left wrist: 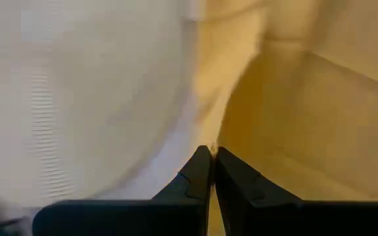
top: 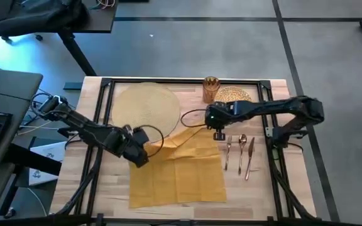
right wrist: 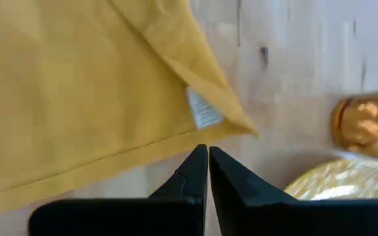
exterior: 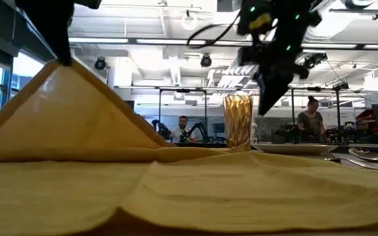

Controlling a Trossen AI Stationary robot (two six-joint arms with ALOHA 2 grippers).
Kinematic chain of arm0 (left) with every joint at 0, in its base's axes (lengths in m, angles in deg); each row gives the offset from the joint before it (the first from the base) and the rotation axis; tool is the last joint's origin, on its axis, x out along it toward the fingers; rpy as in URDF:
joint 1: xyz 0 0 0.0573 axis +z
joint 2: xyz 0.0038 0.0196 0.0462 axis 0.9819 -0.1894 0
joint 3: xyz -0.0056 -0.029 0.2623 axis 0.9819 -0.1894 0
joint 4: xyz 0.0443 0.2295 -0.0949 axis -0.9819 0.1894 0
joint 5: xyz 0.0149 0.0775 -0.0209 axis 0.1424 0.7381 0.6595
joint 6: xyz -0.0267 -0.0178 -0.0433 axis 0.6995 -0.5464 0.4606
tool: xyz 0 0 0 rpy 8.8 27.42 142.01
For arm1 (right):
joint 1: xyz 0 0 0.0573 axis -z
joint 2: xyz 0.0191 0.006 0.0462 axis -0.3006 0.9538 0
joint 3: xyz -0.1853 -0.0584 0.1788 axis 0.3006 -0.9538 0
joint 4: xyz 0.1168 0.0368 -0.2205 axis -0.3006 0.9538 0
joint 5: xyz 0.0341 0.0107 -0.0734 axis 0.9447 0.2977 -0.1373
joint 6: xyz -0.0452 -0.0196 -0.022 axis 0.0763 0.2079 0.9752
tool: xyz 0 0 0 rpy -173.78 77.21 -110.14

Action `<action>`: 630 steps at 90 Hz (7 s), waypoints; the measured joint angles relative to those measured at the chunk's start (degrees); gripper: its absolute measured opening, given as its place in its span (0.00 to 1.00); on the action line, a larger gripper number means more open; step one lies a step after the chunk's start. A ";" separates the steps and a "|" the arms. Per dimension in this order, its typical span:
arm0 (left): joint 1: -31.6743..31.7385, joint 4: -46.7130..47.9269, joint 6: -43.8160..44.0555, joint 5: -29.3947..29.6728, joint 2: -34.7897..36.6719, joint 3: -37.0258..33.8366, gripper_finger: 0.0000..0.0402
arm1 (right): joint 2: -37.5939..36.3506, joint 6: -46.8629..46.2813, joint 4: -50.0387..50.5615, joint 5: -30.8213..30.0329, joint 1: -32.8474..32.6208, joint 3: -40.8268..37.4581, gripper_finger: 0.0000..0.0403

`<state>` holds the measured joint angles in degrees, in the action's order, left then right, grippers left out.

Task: Set table place
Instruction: Fold the yellow table napkin

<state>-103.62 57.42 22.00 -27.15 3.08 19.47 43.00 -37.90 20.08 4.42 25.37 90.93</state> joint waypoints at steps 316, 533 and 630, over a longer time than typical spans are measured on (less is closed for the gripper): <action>-7.82 -17.53 -20.33 -13.52 -0.32 3.87 0.00 | 18.46 23.91 -11.79 5.66 7.02 10.60 0.45; -11.91 -27.52 -3.31 6.26 1.57 -19.23 0.00 | 1.41 -24.00 -1.46 -12.55 -20.45 -12.95 0.00; -12.41 -26.27 -4.40 0.74 0.66 -19.27 0.00 | 1.50 -6.90 -5.77 5.66 -22.72 -12.15 0.35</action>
<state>-116.03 31.15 17.59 -26.41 3.73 0.19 44.50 -44.80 14.31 10.09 2.64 78.78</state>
